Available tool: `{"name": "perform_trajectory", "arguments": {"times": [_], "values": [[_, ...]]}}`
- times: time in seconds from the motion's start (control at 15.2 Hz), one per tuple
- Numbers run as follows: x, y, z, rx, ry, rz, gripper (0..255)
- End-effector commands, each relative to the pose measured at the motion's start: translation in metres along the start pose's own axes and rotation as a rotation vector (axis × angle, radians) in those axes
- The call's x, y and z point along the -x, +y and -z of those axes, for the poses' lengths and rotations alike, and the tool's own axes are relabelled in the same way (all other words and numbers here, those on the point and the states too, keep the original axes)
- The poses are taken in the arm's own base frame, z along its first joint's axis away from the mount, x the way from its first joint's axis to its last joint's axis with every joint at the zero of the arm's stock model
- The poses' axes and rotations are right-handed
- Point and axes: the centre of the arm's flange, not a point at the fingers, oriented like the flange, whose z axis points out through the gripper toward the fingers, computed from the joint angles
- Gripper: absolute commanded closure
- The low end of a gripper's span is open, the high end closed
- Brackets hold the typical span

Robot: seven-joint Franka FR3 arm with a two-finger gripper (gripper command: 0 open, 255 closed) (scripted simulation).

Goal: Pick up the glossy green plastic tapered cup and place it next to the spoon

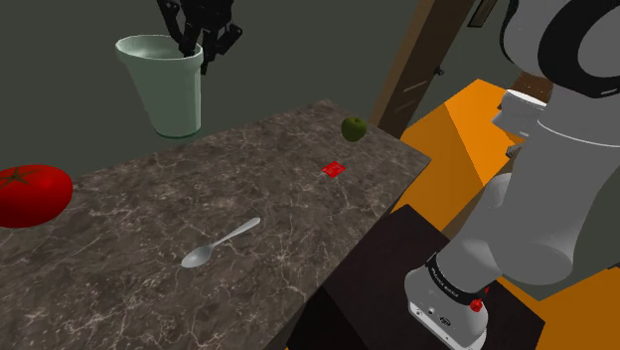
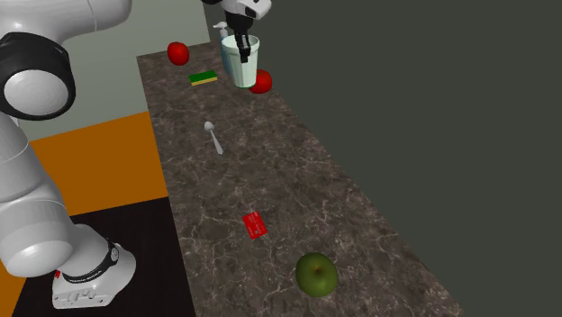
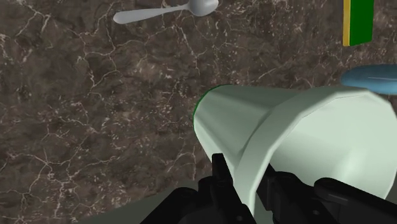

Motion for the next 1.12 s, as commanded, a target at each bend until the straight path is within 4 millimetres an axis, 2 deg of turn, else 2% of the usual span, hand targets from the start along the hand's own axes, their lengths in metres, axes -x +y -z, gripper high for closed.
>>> {"name": "perform_trajectory", "arguments": {"times": [0.0, 1.06], "values": [[0.002, -0.002, -0.011, -0.001, 0.001, -0.001, 255], [0.004, 0.02, -0.093, -0.001, 0.001, -0.001, 255]]}}
